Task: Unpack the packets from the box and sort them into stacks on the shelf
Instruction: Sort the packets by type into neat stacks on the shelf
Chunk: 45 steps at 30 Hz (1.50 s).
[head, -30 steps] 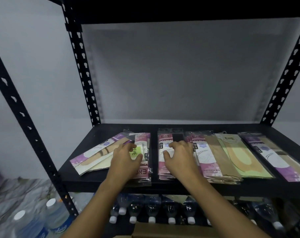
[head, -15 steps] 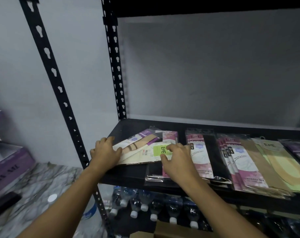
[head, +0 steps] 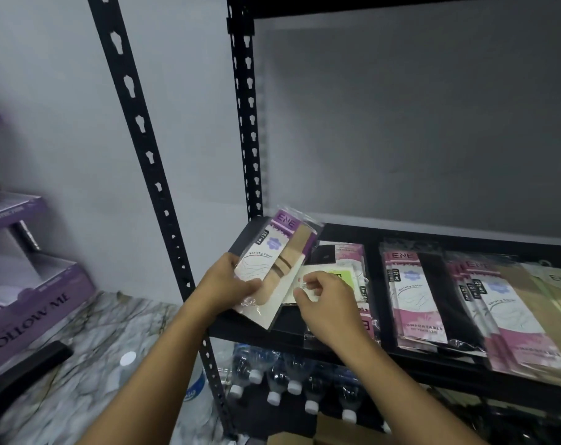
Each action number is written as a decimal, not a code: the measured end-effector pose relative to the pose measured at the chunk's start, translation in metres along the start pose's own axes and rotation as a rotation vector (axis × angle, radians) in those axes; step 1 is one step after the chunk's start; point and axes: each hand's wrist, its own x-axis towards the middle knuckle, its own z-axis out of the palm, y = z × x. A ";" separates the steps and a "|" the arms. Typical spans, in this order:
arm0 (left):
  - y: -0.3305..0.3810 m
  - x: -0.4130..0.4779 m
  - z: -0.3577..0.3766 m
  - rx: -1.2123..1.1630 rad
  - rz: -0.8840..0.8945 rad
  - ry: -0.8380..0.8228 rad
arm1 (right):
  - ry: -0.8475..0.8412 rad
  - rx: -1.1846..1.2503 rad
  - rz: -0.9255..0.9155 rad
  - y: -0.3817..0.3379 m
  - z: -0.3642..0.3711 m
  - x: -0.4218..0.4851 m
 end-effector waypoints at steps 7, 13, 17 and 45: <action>-0.002 -0.042 0.007 -0.537 -0.091 -0.119 | -0.080 0.407 0.164 -0.014 -0.008 -0.006; 0.010 -0.069 0.021 -0.715 -0.015 -0.076 | 0.007 0.572 0.167 -0.017 -0.025 -0.013; 0.016 -0.083 0.028 -0.683 0.122 0.025 | 0.029 0.615 0.158 -0.017 -0.039 -0.020; 0.109 -0.145 0.116 -0.632 0.466 -0.073 | 0.346 0.649 0.127 0.044 -0.176 -0.081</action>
